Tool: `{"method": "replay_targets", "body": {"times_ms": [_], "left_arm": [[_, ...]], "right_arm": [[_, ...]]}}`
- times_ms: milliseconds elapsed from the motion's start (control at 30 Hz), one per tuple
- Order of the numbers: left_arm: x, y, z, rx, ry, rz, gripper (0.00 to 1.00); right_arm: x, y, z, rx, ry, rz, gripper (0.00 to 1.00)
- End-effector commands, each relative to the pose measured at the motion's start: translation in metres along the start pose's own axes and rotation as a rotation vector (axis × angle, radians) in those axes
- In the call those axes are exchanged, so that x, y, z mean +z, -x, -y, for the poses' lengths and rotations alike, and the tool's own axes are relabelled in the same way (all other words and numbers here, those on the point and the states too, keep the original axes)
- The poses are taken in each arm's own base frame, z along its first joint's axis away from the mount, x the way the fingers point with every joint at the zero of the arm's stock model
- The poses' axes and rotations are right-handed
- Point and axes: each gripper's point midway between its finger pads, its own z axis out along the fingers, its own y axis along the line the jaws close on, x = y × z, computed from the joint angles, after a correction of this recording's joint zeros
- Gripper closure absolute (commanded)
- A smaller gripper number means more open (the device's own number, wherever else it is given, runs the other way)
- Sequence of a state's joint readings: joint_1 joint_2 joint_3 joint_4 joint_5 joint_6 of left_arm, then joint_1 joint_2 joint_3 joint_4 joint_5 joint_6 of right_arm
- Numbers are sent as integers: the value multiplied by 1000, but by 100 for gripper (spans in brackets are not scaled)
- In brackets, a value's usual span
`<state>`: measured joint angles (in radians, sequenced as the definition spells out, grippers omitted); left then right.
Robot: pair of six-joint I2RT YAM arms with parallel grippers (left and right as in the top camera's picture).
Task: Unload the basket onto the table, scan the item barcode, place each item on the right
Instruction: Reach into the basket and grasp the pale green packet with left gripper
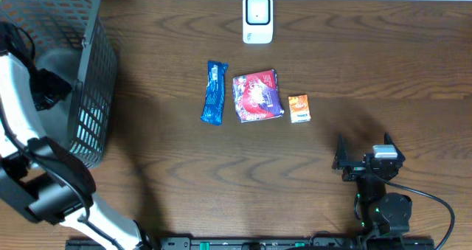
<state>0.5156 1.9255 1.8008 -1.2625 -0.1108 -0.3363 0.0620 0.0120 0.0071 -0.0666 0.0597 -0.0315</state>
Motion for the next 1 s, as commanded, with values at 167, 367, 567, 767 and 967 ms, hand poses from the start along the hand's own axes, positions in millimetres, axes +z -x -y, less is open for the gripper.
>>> {"method": "replay_targets", "body": {"times_ms": [167,367,567,767,967], "left_arm": [[51,-33,9,93,13,-248,22],[72,-39,10,111,36,-310,25],[89,-47,15,129,54,-353,25],[110,-54,17,134,55,-353,26],[115,-56,18,133,53,-350,59]], "right_arm": [[0,0,1,-7,-6,1,1],[0,0,1,-7,-6,1,1],[0,0,1,-7,-6,1,1],[0,0,1,-7,-6,1,1],[0,0,1,-7,-6,1,1]]}}
